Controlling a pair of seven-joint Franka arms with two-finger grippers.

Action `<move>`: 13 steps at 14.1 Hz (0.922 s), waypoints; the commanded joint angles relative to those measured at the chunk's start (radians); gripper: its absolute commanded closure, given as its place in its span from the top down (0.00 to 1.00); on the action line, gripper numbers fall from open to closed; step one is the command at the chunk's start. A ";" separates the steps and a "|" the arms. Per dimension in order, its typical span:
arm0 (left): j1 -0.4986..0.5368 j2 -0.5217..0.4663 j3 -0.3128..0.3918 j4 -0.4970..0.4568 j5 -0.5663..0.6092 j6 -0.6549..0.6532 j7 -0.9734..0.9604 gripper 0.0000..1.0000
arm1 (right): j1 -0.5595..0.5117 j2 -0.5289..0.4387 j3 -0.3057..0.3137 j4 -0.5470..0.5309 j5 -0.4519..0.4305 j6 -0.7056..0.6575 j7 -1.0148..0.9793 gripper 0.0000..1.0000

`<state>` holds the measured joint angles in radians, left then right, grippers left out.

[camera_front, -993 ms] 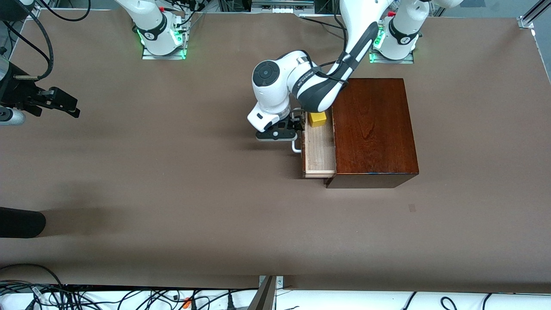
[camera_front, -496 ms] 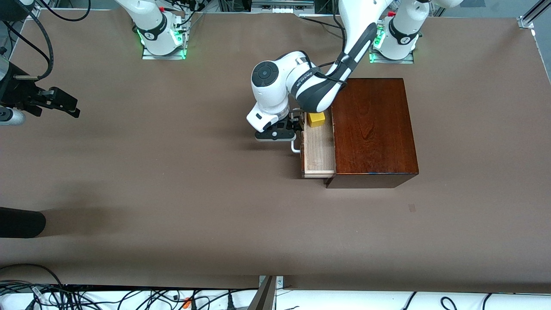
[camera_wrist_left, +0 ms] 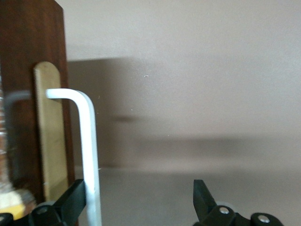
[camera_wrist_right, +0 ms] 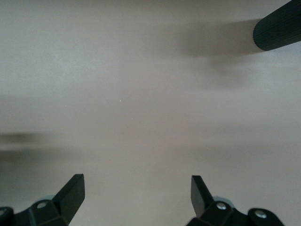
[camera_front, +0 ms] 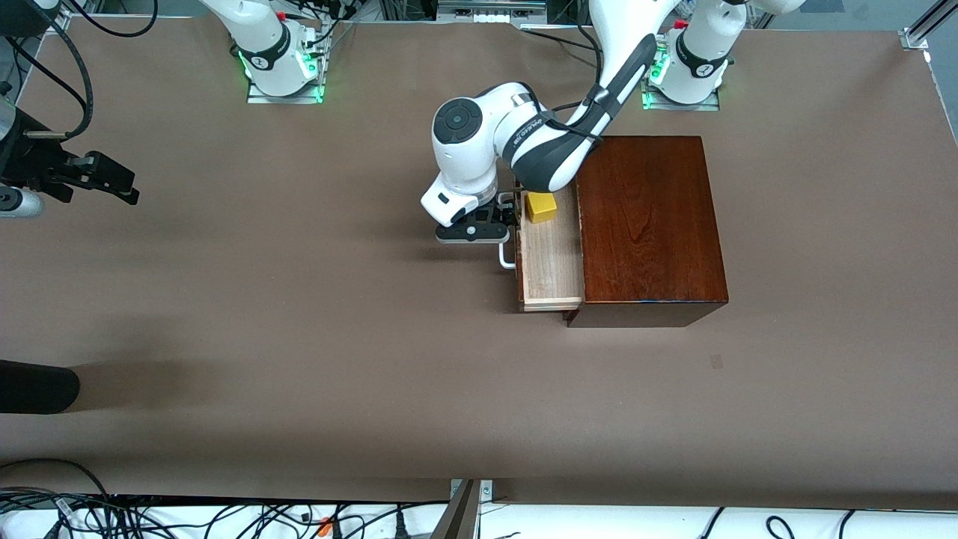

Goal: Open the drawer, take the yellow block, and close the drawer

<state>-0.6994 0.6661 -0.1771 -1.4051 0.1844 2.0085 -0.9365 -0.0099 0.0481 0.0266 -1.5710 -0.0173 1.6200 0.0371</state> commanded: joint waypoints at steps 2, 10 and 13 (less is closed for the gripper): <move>-0.005 -0.020 0.002 0.184 -0.025 -0.296 0.071 1.00 | -0.004 -0.010 0.006 -0.012 -0.006 0.008 0.000 1.00; 0.311 -0.238 0.005 0.232 -0.152 -0.583 0.401 1.00 | 0.022 -0.017 0.058 -0.006 0.002 -0.014 0.183 1.00; 0.438 -0.278 0.005 0.232 -0.151 -0.620 0.504 1.00 | 0.022 -0.019 0.182 -0.001 0.007 -0.029 0.465 1.00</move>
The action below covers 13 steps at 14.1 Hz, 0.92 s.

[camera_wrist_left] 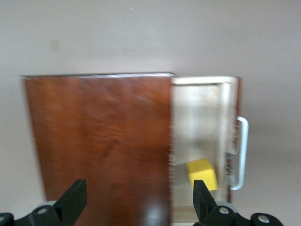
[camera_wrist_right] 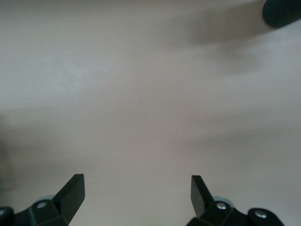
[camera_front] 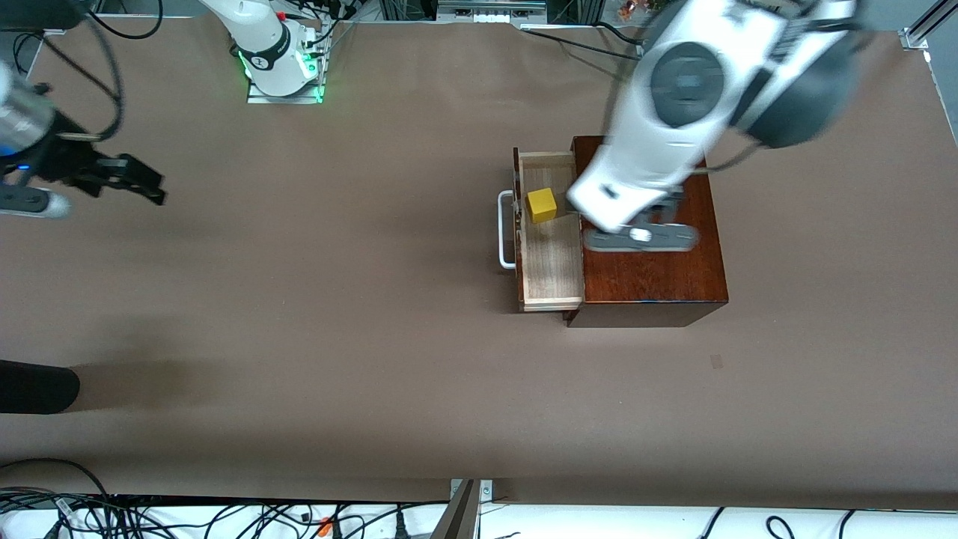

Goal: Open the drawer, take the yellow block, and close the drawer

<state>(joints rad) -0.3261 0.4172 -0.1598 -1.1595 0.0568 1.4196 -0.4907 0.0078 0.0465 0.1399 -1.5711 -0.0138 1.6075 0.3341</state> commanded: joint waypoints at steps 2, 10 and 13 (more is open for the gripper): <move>0.136 -0.038 -0.009 -0.009 -0.025 -0.050 0.113 1.00 | 0.006 -0.011 0.171 -0.001 0.003 -0.017 0.413 1.00; 0.248 -0.259 0.086 -0.291 -0.050 0.134 0.429 1.00 | 0.262 0.121 0.291 0.003 0.026 0.164 1.326 1.00; 0.254 -0.389 0.126 -0.478 -0.058 0.226 0.494 1.00 | 0.392 0.194 0.290 0.012 -0.001 0.241 1.546 1.00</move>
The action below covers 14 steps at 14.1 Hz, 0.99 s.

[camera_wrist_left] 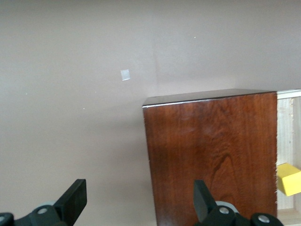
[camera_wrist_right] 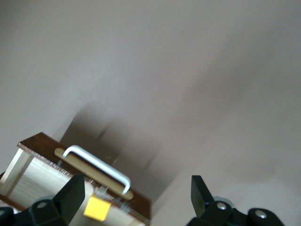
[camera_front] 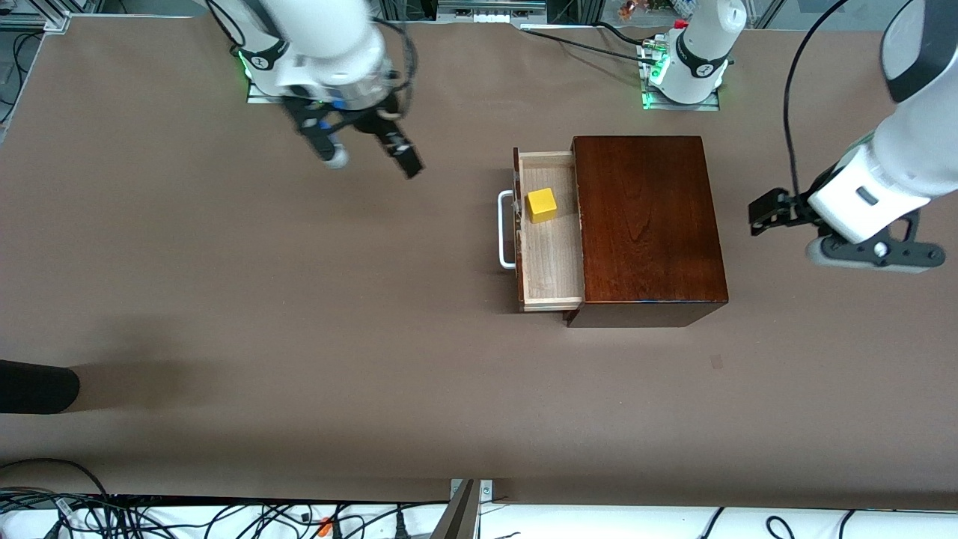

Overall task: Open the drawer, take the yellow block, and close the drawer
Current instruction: 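Lower the right gripper into the drawer and grasp the yellow cube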

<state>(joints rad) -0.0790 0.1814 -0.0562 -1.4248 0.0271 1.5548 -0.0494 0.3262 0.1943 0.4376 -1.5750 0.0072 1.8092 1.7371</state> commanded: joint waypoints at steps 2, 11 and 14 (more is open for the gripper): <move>0.022 -0.215 0.022 -0.299 -0.027 0.136 0.059 1.00 | 0.161 0.126 -0.008 0.056 -0.091 0.093 0.327 1.00; 0.024 -0.201 0.016 -0.275 -0.015 0.068 0.057 1.00 | 0.372 0.479 -0.043 0.365 -0.233 0.182 0.670 1.00; 0.024 -0.201 0.015 -0.272 -0.015 0.062 0.059 1.00 | 0.415 0.517 -0.095 0.371 -0.234 0.231 0.679 1.00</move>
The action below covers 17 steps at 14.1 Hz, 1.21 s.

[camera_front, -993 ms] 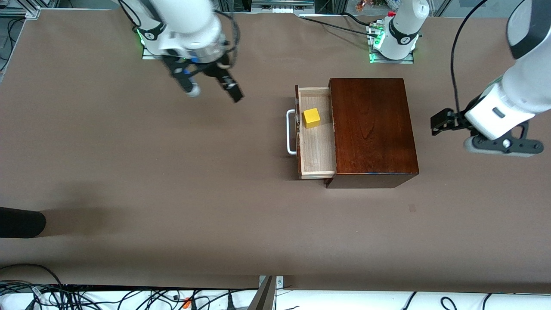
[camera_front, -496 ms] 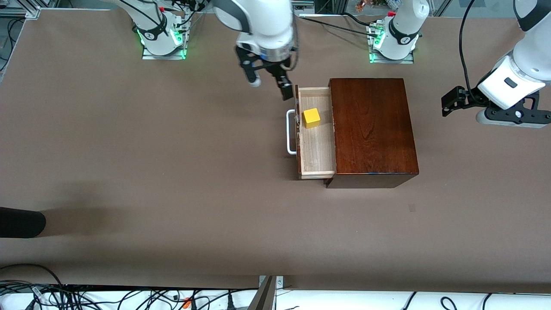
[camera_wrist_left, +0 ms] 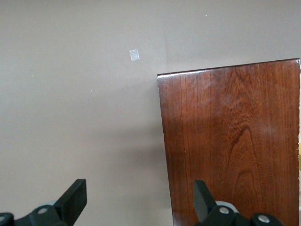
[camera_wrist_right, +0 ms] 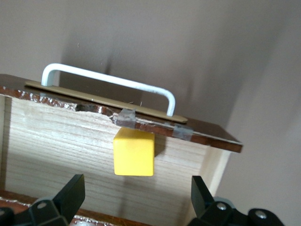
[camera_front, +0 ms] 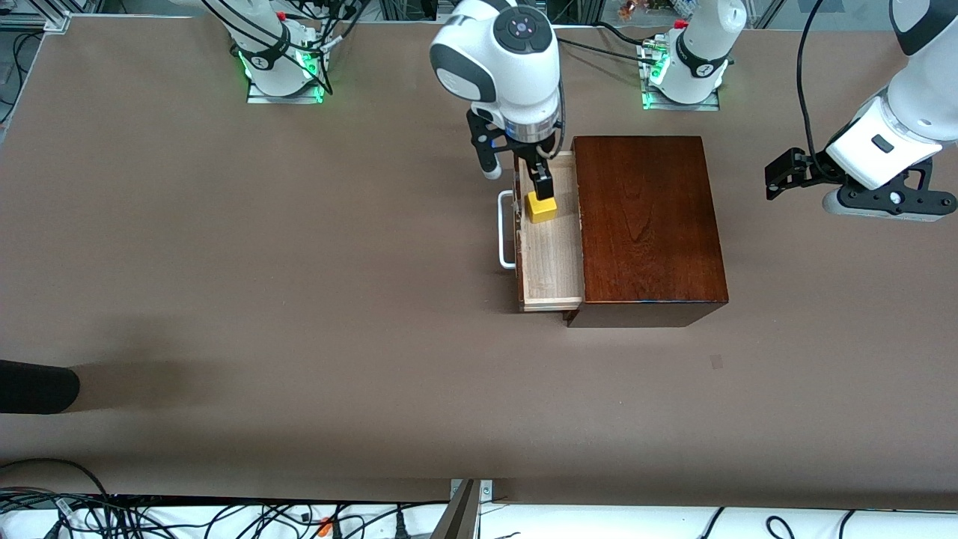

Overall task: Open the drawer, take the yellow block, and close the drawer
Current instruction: 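Lower the right gripper into the drawer and grasp the yellow cube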

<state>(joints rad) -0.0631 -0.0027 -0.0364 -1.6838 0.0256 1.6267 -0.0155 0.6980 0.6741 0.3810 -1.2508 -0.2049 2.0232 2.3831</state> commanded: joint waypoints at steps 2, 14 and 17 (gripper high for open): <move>0.009 -0.016 -0.004 -0.013 -0.013 -0.010 0.025 1.00 | 0.069 0.064 -0.071 0.047 -0.022 0.045 0.033 1.00; 0.008 -0.016 -0.004 -0.013 -0.013 -0.011 0.022 1.00 | 0.100 0.127 -0.109 0.044 -0.057 0.086 0.033 1.00; 0.008 -0.016 -0.005 -0.013 -0.013 -0.011 0.022 1.00 | 0.106 0.140 -0.113 0.044 -0.056 0.106 0.034 0.87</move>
<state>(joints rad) -0.0631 -0.0027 -0.0366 -1.6839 0.0256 1.6231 -0.0144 0.7839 0.7866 0.2816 -1.2408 -0.2397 2.1140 2.3936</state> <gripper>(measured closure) 0.000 0.018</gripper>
